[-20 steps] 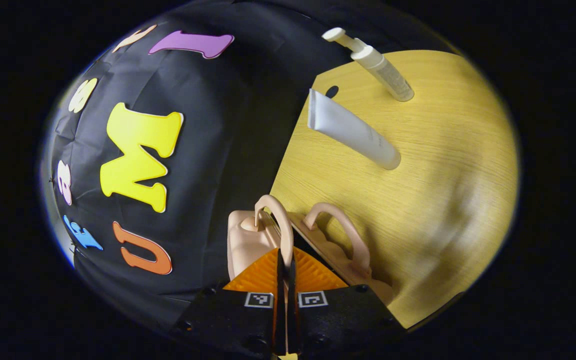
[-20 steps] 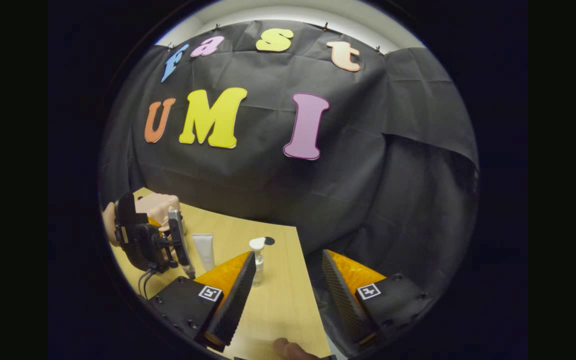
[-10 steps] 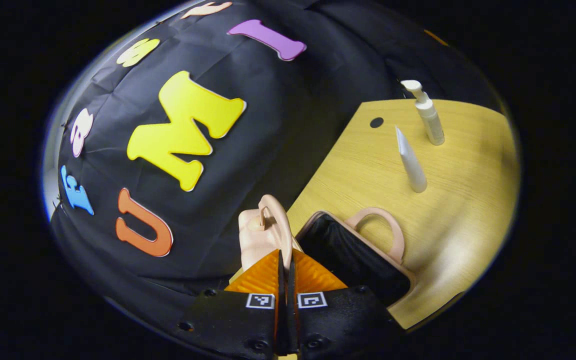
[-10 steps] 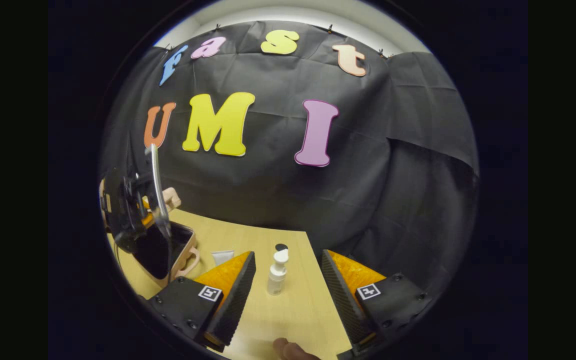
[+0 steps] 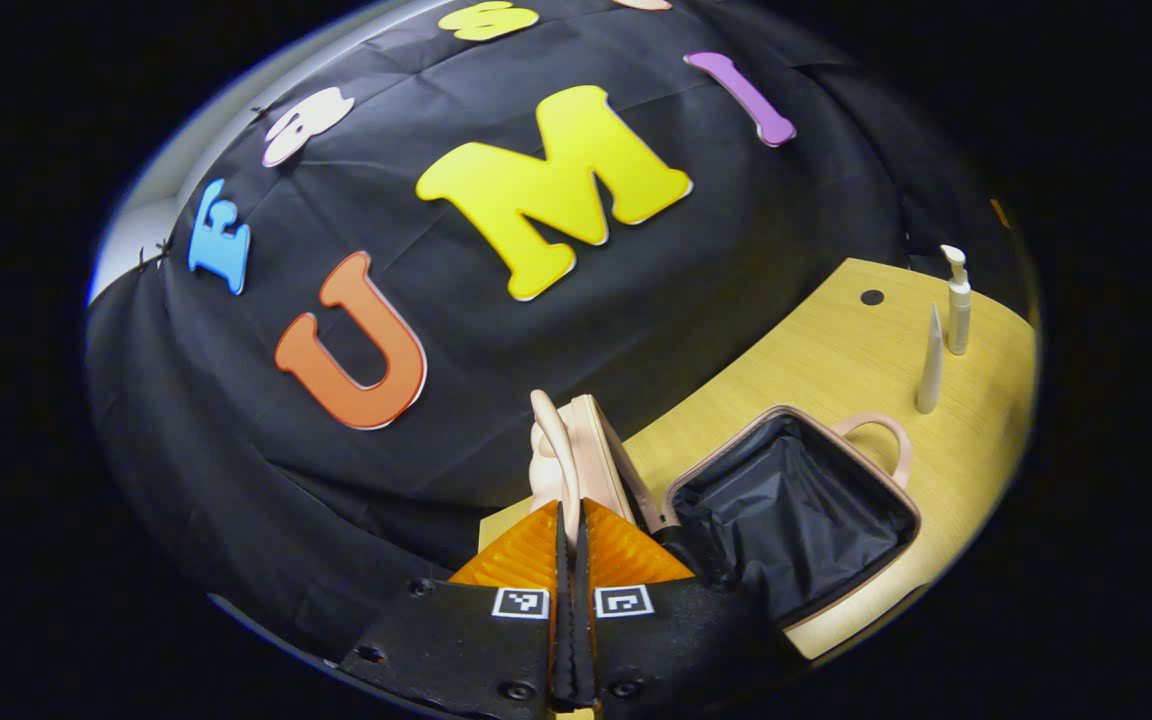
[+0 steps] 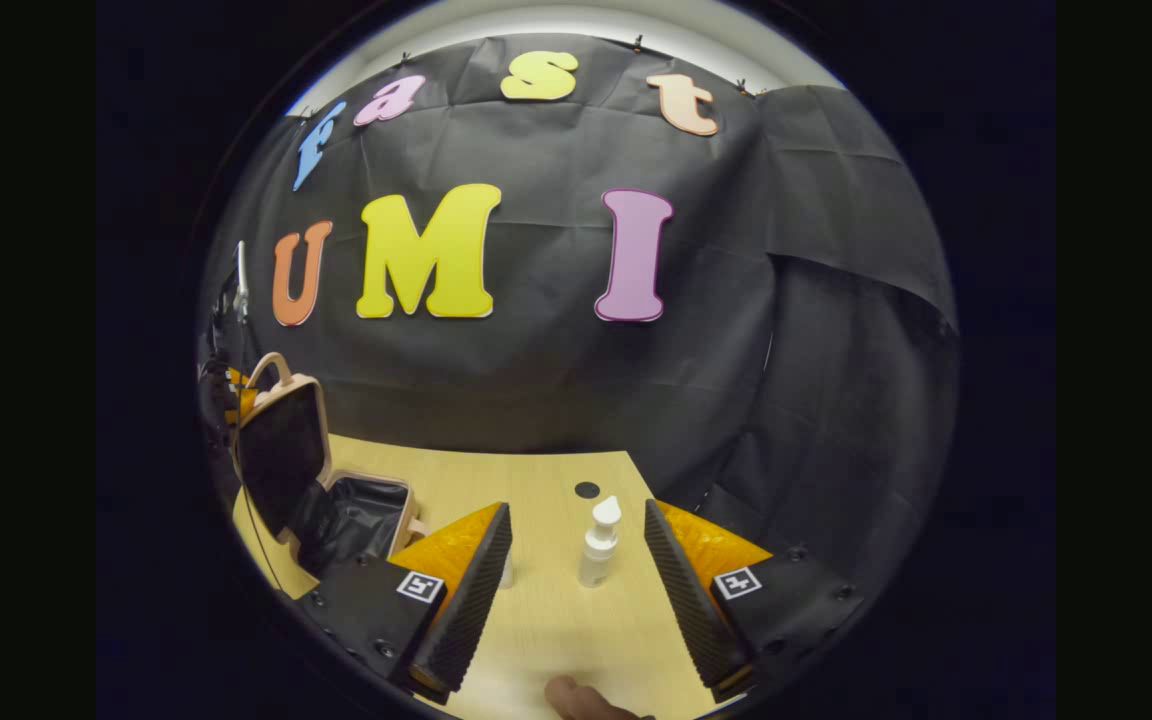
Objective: First open the suitcase, pack the skin care products into it, and then close the suitcase.
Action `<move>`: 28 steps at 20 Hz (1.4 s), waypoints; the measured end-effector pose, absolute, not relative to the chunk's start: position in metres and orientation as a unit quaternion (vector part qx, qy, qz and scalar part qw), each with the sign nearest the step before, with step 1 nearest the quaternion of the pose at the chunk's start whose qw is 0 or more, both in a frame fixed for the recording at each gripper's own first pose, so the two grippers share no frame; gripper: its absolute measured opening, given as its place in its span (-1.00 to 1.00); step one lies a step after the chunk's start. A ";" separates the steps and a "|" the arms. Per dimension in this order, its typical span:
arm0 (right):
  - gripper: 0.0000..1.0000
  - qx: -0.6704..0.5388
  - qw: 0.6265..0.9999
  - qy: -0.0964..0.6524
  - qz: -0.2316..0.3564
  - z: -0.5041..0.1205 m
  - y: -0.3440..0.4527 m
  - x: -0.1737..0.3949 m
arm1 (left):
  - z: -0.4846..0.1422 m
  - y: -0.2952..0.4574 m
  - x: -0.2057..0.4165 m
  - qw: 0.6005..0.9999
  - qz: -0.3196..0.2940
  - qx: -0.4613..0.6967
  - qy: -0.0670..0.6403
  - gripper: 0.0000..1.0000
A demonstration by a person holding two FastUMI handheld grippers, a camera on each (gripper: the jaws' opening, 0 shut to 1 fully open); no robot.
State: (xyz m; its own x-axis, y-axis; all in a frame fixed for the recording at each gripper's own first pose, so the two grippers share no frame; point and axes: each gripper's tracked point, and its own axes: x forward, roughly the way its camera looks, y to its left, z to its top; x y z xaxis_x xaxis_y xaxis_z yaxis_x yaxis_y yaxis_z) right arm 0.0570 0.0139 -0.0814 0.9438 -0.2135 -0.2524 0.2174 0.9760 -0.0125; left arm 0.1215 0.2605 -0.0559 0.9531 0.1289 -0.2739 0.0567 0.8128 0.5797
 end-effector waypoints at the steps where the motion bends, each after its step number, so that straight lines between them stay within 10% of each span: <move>1: 0.55 0.010 0.985 0.129 -0.113 -0.082 0.018 0.056 | -0.056 0.278 0.125 0.946 0.024 0.286 0.150 -0.94; 28: 0.59 -0.022 0.976 0.172 -0.132 -0.103 0.073 0.014 | -0.289 0.507 0.131 0.944 0.043 0.012 0.327 -0.83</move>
State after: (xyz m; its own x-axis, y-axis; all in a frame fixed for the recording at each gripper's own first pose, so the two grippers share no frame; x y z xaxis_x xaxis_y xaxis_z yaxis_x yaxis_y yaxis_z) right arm 0.0140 0.0731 -0.1026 0.9063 -0.2649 -0.3293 0.2497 0.9643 -0.0885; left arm 0.1307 0.5069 -0.2892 0.7828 0.0897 -0.6158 -0.0735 0.9960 0.0516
